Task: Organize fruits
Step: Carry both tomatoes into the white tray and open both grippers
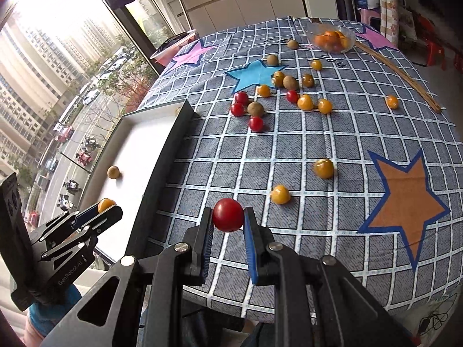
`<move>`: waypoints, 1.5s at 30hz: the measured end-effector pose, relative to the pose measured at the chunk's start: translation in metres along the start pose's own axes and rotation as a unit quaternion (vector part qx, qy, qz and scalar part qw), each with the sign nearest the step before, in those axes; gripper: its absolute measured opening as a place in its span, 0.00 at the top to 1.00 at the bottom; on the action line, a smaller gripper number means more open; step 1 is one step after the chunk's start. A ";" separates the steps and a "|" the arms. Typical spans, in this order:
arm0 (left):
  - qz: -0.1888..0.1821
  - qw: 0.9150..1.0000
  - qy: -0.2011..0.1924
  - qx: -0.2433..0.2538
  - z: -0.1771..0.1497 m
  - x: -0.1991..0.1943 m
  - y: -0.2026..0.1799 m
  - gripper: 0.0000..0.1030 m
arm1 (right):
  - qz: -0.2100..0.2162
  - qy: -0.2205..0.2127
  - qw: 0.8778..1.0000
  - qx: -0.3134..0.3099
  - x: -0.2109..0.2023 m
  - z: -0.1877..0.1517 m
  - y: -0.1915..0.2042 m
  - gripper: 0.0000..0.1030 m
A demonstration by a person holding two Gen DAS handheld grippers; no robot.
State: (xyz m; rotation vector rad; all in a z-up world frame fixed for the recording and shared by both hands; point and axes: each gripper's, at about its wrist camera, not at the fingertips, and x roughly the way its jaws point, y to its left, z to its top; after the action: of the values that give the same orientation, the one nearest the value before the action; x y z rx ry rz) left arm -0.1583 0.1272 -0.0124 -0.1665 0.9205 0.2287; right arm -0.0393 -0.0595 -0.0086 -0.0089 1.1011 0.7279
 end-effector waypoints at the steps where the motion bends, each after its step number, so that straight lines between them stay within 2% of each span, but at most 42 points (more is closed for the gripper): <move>1: 0.009 1.000 0.002 -0.008 -0.003 0.000 0.011 0.76 | 0.004 0.003 1.000 -0.007 0.003 0.002 0.008 0.78; 4: 0.029 0.999 0.015 -0.033 -0.009 0.006 0.041 0.76 | 0.015 0.013 0.999 -0.028 0.016 0.009 0.033 0.78; 8: 0.033 0.998 0.029 -0.049 -0.016 0.015 0.059 0.76 | 0.025 0.027 0.998 -0.059 0.036 0.019 0.067 0.78; 18: 0.037 0.997 0.054 -0.043 -0.021 0.037 0.060 0.76 | 0.021 0.071 0.991 -0.115 0.098 0.042 0.121 0.78; 28: 0.048 0.997 0.059 -0.035 -0.023 0.043 0.055 0.76 | 0.002 0.124 0.983 -0.138 0.154 0.049 0.138 0.77; 31: 0.048 0.997 0.057 -0.033 -0.023 0.044 0.054 0.76 | -0.011 0.121 0.981 -0.153 0.159 0.050 0.144 0.77; 34: 0.052 0.997 0.054 -0.028 -0.022 0.045 0.052 0.75 | -0.005 0.125 0.980 -0.155 0.162 0.054 0.146 0.71; 35: 0.054 0.997 0.053 -0.026 -0.023 0.045 0.052 0.75 | -0.002 0.128 0.980 -0.152 0.163 0.056 0.146 0.63; 36: 0.055 0.997 0.053 -0.024 -0.023 0.045 0.052 0.71 | -0.004 0.128 0.980 -0.150 0.163 0.058 0.146 0.50; 38: 0.057 0.997 0.049 -0.027 -0.024 0.043 0.052 0.27 | -0.004 0.119 0.982 -0.148 0.160 0.062 0.145 0.38; 40: 0.062 0.997 0.031 -0.025 -0.025 0.038 0.051 0.24 | 0.002 0.109 0.984 -0.141 0.153 0.067 0.143 0.35; 42: 0.058 0.997 0.034 -0.025 -0.024 0.037 0.051 0.24 | 0.006 0.098 0.987 -0.129 0.141 0.069 0.140 0.25; 45: 0.050 0.997 0.038 -0.035 -0.023 0.035 0.052 0.24 | 0.012 0.080 0.991 -0.108 0.125 0.075 0.131 0.22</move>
State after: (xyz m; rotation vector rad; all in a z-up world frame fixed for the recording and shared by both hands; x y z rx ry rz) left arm -0.1695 0.1765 -0.0561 -0.1957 0.9976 0.3505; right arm -0.0182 0.1338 -0.0298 -0.2426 1.1720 0.8766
